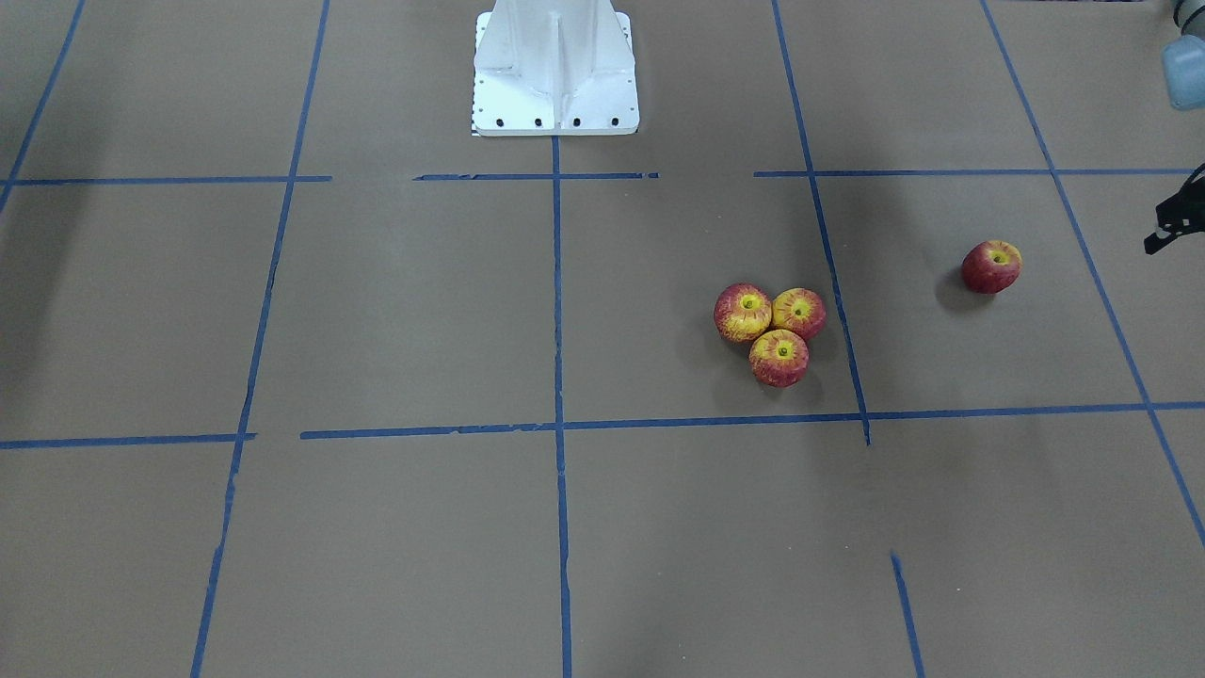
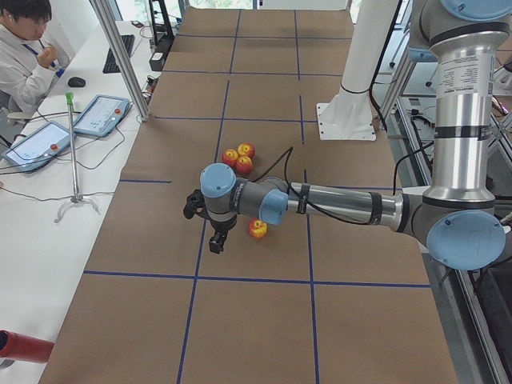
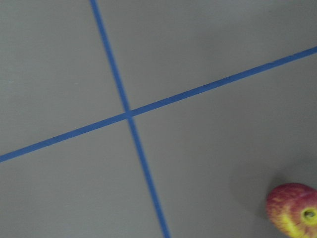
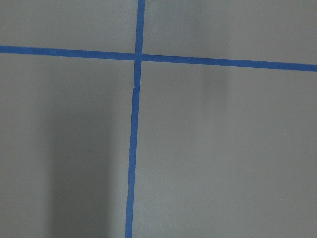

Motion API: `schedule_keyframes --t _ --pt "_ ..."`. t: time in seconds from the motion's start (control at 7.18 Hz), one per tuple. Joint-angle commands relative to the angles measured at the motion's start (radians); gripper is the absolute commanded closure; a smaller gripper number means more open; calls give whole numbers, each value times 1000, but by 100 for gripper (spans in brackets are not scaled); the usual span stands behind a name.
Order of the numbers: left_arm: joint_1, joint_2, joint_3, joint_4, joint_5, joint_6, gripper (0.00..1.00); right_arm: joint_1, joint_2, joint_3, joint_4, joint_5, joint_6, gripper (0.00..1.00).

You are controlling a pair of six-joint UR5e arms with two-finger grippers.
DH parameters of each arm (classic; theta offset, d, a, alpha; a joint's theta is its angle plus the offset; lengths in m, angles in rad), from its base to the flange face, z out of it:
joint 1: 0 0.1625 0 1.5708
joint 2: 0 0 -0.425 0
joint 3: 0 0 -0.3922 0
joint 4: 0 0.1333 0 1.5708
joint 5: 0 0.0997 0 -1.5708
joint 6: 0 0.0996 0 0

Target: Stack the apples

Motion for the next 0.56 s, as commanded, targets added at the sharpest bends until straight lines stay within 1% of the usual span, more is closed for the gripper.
schedule_keyframes --t 0.0,0.14,0.28,0.42 --pt "147 4 -5 -204 66 -344 0 0 0 0 0 0 0 0" --pt "227 6 4 -281 122 -485 0 0 0 0 0 0 0 0" --pt "296 6 3 -311 156 -573 0 0 0 0 0 0 0 0" --pt "333 36 -5 -317 238 -582 0 0 0 0 0 0 0 0"
